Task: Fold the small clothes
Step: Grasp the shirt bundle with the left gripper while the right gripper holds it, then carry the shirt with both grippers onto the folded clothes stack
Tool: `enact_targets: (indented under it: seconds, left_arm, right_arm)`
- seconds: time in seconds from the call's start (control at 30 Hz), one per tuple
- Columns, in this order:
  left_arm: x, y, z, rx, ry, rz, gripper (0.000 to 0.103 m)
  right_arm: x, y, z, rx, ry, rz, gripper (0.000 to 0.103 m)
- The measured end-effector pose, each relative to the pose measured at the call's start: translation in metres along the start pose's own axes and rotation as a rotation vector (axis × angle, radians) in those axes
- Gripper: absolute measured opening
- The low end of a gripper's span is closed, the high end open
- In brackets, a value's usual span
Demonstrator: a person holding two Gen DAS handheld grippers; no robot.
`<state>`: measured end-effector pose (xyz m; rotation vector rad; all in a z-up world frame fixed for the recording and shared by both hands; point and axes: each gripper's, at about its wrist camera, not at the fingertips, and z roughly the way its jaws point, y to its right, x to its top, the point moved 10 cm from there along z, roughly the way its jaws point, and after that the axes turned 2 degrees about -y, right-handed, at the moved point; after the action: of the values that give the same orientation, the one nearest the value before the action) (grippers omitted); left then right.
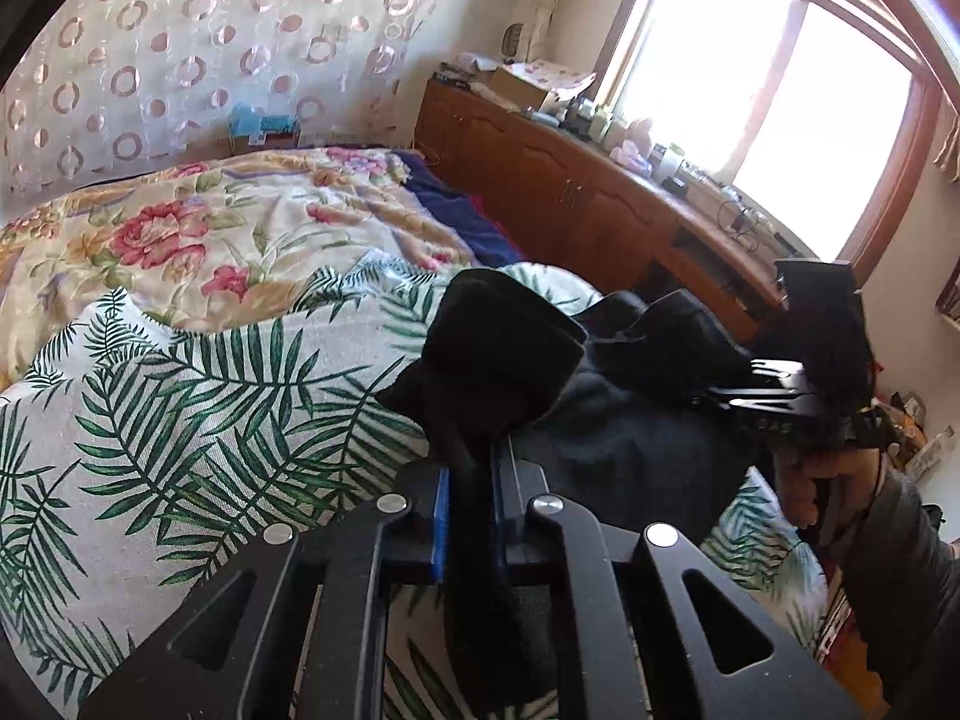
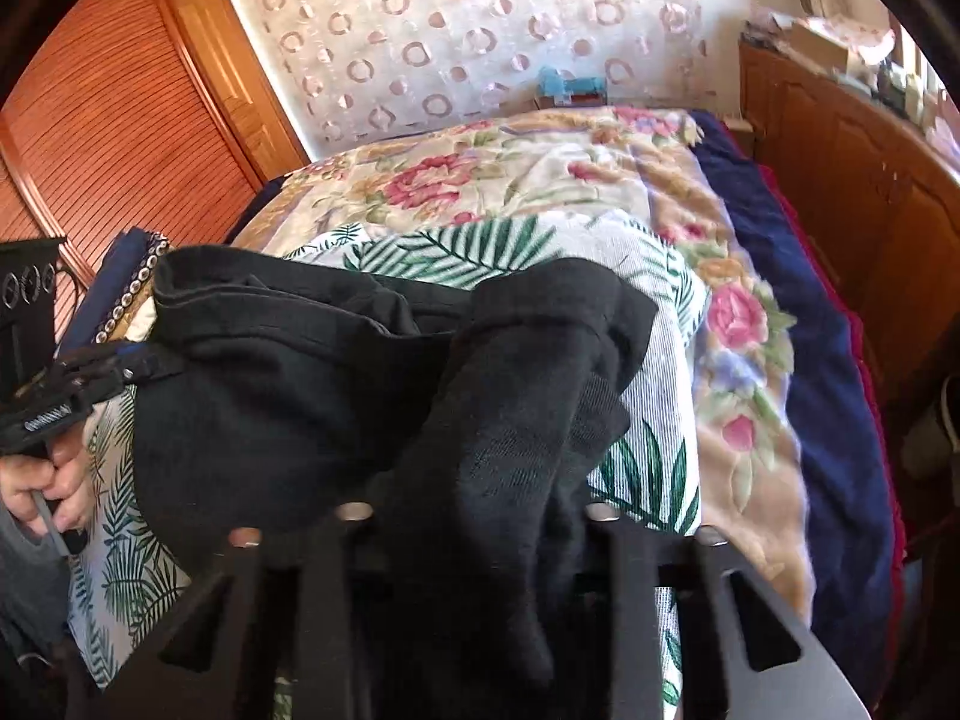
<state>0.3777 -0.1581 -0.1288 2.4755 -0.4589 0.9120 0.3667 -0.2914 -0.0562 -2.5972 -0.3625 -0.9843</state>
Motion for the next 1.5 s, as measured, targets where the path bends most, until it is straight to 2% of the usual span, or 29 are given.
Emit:
enact_targets:
  seconds: [0.07,0.23,0.4,0.73,0.93,1.13,1.2,1.37,1.5]
  left_arm:
    - [0.003,0.006,-0.013,0.002,0.023,0.017,0.011]
    - [0.011,0.014,-0.052,0.025,0.092,0.044,0.011]
    - [0.015,0.0,-0.092,0.068,0.15,0.036,0.011]
    - [-0.001,-0.066,-0.178,0.202,0.252,-0.025,0.011]
    - [-0.022,-0.125,-0.239,0.294,0.338,-0.122,0.011]
    - [-0.04,-0.173,-0.283,0.4,0.447,-0.219,0.011]
    - [-0.048,-0.188,-0.293,0.423,0.47,-0.253,0.011]
    - [-0.076,-0.223,-0.303,0.451,0.488,-0.343,0.011]
    - [-0.1,-0.247,-0.307,0.465,0.487,-0.403,0.011]
  right_arm:
    - [0.002,-0.004,-0.006,-0.017,0.023,-0.017,0.022]
    - [0.011,-0.027,-0.027,-0.03,0.098,-0.079,0.02]
    - [0.022,-0.061,-0.04,-0.015,0.147,-0.146,0.02]
    - [0.049,-0.157,-0.03,0.075,0.198,-0.297,0.02]
    - [0.081,-0.235,-0.014,0.149,0.223,-0.421,0.02]
    - [0.126,-0.308,0.017,0.206,0.24,-0.546,0.02]
    - [0.147,-0.324,0.039,0.226,0.245,-0.586,0.02]
    - [0.177,-0.378,0.082,0.251,0.23,-0.692,0.02]
    - [0.189,-0.421,0.128,0.259,0.186,-0.751,0.02]
